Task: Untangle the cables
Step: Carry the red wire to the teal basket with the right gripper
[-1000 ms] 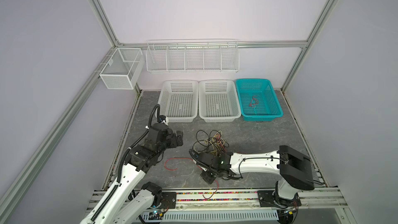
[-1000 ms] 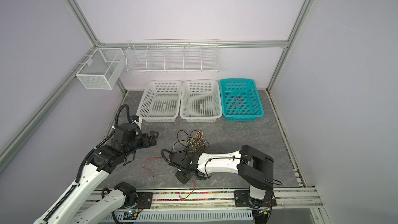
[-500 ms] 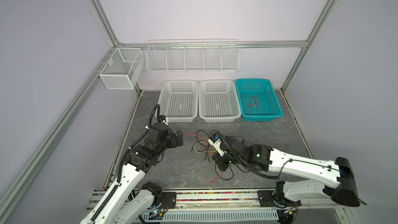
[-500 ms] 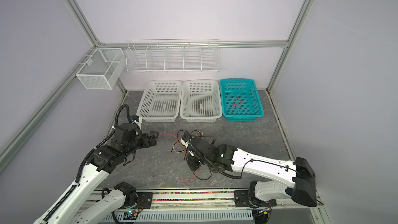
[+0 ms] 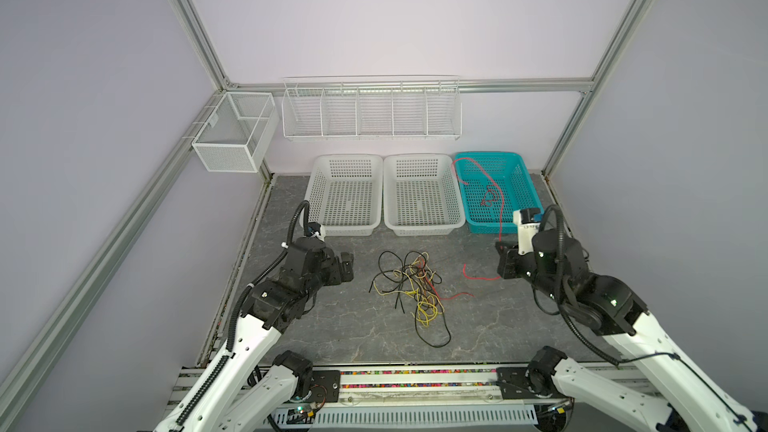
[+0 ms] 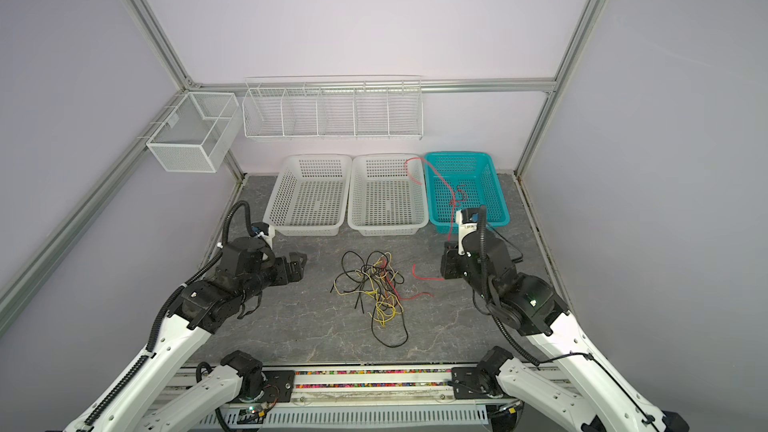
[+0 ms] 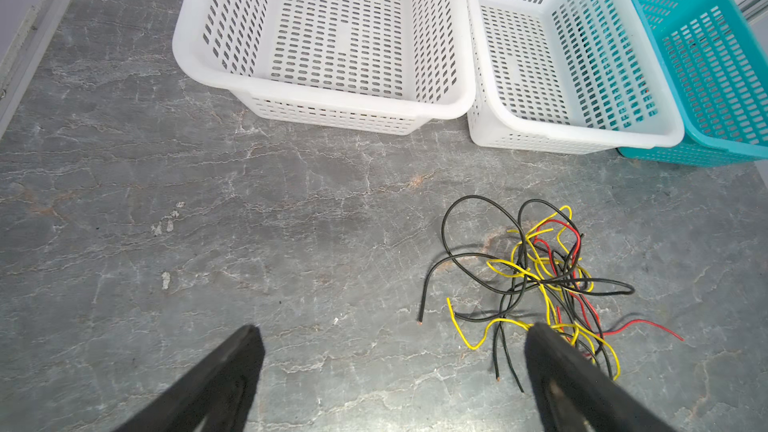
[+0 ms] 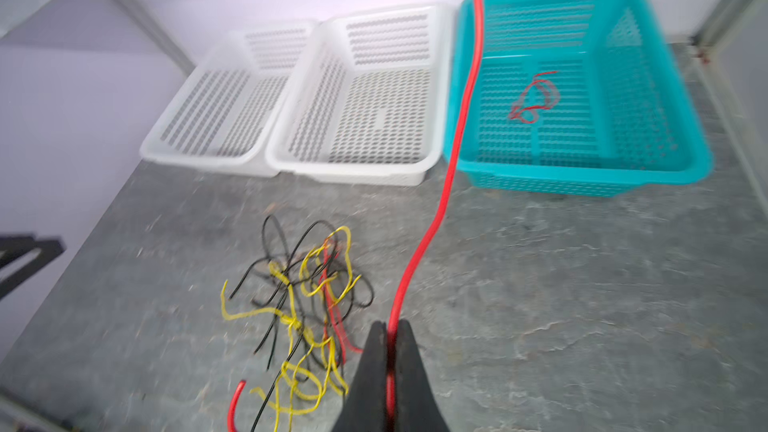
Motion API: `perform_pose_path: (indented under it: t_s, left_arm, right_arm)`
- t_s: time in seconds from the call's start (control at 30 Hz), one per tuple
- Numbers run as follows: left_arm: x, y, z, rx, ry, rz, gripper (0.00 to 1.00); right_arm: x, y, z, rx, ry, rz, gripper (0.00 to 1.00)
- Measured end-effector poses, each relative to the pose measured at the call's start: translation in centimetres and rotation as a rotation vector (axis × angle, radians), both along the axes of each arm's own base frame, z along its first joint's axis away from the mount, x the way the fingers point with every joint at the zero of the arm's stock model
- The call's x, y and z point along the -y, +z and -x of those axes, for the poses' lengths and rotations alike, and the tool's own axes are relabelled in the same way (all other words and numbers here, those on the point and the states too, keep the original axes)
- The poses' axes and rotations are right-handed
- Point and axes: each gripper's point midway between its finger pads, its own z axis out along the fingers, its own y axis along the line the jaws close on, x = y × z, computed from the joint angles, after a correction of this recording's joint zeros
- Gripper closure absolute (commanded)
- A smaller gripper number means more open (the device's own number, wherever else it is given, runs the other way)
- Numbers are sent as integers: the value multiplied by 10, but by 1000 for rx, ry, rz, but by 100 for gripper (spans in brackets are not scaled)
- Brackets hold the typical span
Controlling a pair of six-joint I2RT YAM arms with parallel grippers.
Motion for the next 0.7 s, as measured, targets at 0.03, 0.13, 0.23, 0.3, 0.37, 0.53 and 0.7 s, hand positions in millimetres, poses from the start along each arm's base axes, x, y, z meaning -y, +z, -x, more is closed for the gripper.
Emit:
perform_pose_path:
  t_s: [0.03, 0.13, 0.23, 0.3, 0.37, 0.53, 0.7]
  left_arm:
    - [0, -1, 0, -3, -1, 0, 1]
    - [1, -1, 0, -4, -2, 0, 1]
    - [1, -1, 0, -4, -2, 0, 1]
    - [1, -1, 0, -4, -2, 0, 1]
    - [1, -1, 0, -5, -2, -1, 1]
    - [1, -1, 0, -6, -2, -1, 1]
    - [1, -2, 0, -7, -5, 1, 1]
  right_arm:
    - [10, 2, -8, -6, -44, -5, 94]
    - [36, 1, -36, -50, -157, -33, 94]
    - [54, -11, -66, -117, -233, -77, 94]
    - [62, -19, -87, -163, -262, -110, 94]
    - [67, -23, -107, -193, -283, -141, 94]
    - [76, -35, -163, -249, -320, -216, 94]
    - [88, -57, -209, -295, -364, -241, 94]
